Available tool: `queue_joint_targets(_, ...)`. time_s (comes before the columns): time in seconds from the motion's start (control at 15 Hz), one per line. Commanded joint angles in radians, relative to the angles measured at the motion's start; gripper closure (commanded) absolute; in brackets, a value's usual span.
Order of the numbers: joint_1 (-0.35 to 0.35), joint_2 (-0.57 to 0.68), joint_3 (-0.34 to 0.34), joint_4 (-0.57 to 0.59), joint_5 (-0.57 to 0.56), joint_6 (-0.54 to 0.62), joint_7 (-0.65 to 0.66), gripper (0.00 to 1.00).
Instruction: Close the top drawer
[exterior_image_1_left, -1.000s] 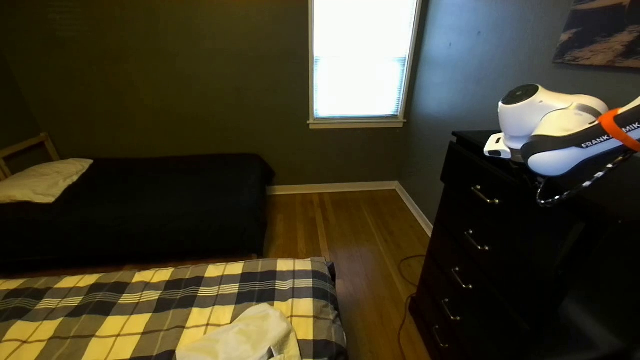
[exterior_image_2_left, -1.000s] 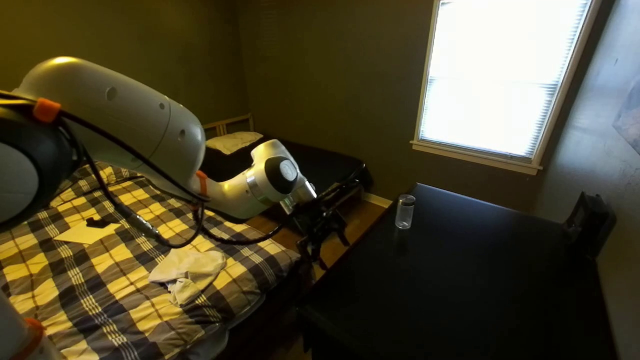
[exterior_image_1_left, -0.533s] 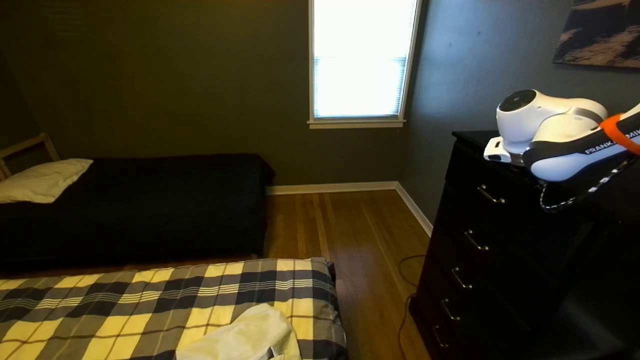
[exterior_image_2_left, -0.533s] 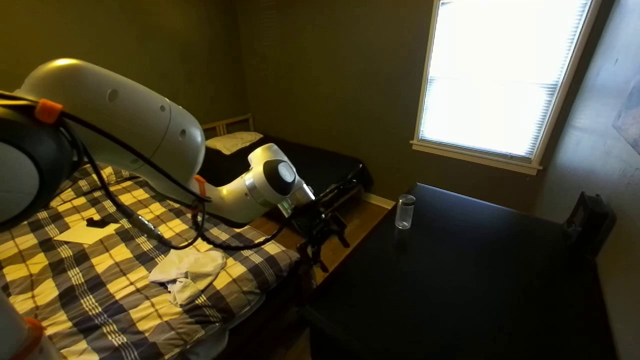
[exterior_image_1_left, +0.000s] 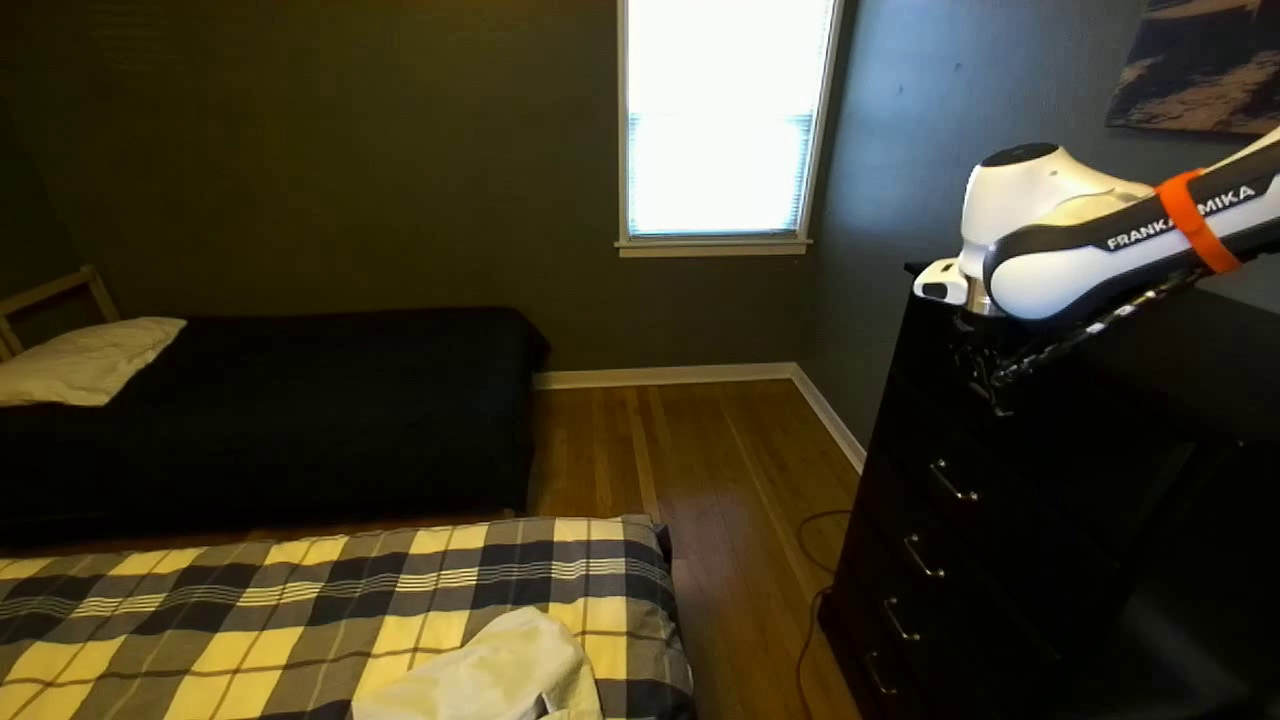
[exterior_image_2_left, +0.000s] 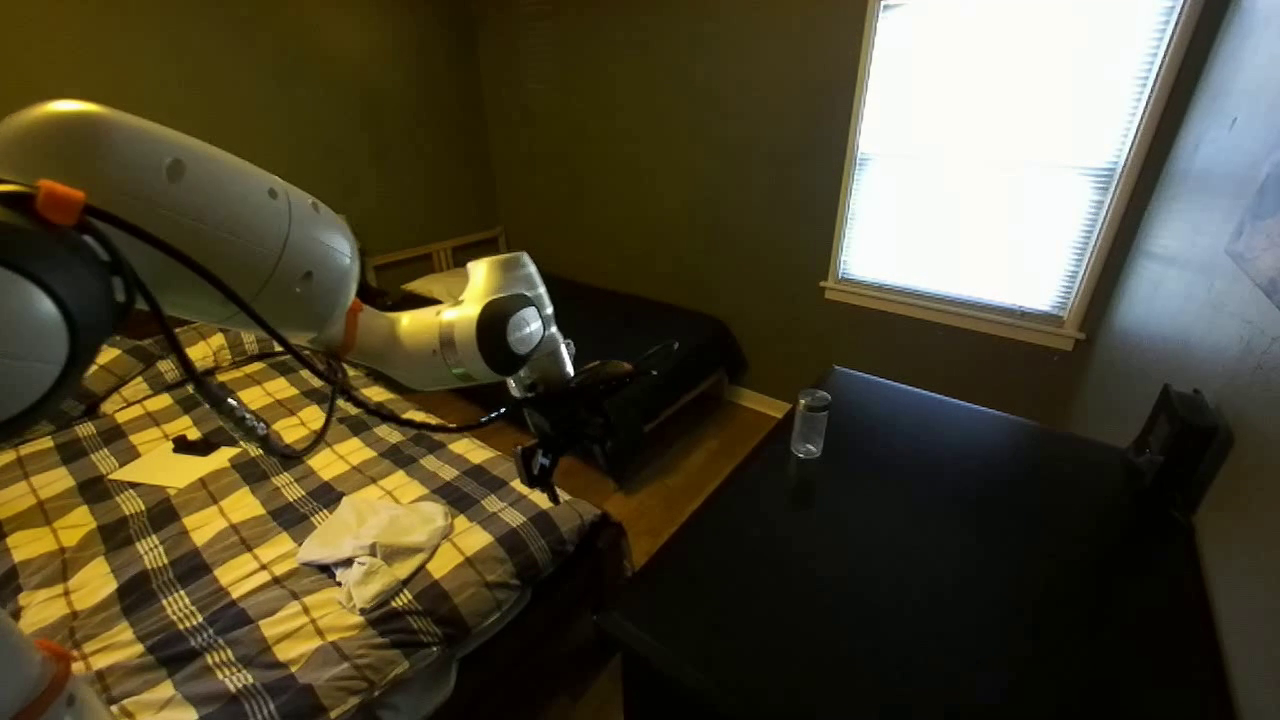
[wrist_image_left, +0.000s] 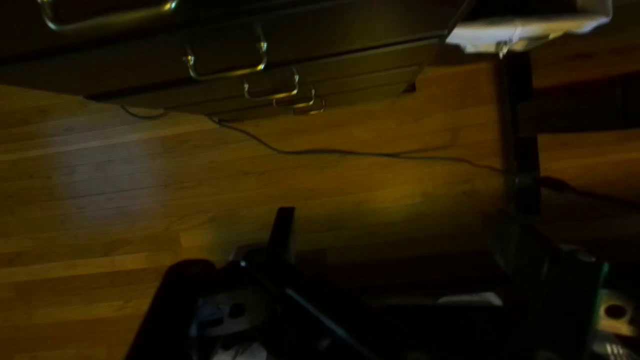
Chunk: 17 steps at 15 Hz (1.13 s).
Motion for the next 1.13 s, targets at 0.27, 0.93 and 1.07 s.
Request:
queue_joint_targets(0.27,0.063,-0.267,0.012,-0.008,0.296,-0.033,0.182,0.00)
queue_joint_targets(0.93,0.120,-0.436,0.023,-0.043,0.270,0.040,0.534,0.00)
queue_joint_targets(1.07,0.120,-0.453,0.024,-0.055,0.269,0.042,0.547,0.00)
